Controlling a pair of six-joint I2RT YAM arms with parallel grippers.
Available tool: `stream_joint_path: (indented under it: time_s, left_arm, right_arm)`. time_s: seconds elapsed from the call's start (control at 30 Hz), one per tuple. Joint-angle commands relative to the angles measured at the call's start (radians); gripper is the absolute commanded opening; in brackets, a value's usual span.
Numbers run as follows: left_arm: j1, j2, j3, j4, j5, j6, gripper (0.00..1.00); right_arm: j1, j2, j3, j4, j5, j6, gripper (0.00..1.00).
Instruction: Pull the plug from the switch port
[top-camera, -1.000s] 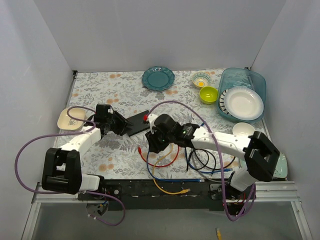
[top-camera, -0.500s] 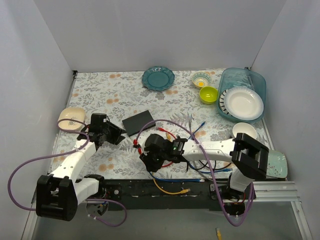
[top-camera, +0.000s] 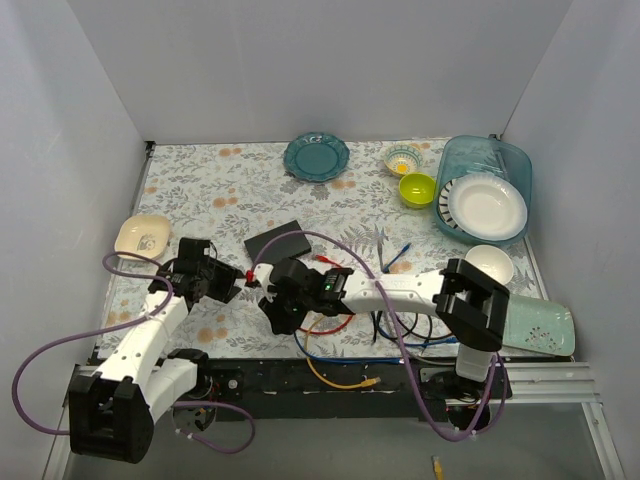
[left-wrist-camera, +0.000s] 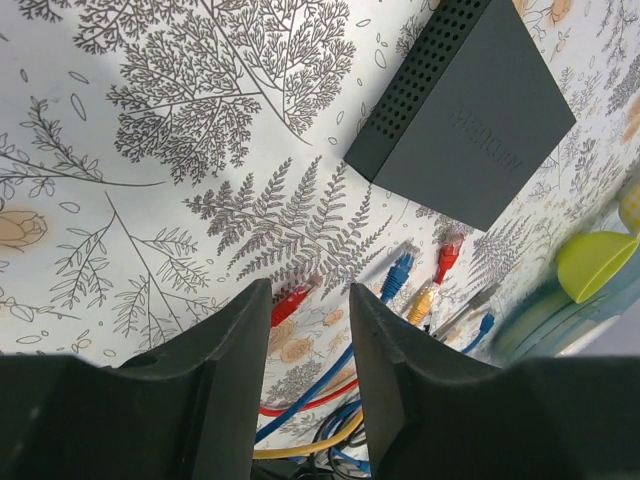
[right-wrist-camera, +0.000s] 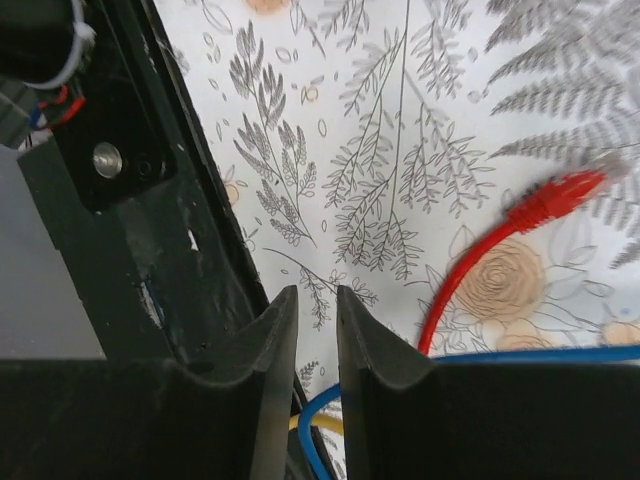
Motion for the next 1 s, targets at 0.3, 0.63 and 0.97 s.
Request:
stream_joint_path:
  time_s: [0.3,0.63,0.97]
  left_arm:
    - [-0.039,-0.097,-0.012,-0.089,-0.06,-0.021,0.38]
    - [-0.065,-0.075,-0.02,-0.042,-0.057,-0.033,0.38]
    - [-0.088,-0.033,0.006,-0.025,-0.098,-0.025,0.39]
  right_arm:
    - [-0.081,0.132,-0.128,-0.101,0.085,0.256,0.16]
    - [-0.465,-0.004,-0.492,-0.141,0.17,0.499,0.01]
    - [-0.796,-0.117,-0.51,-0.165,0.183,0.525,0.01]
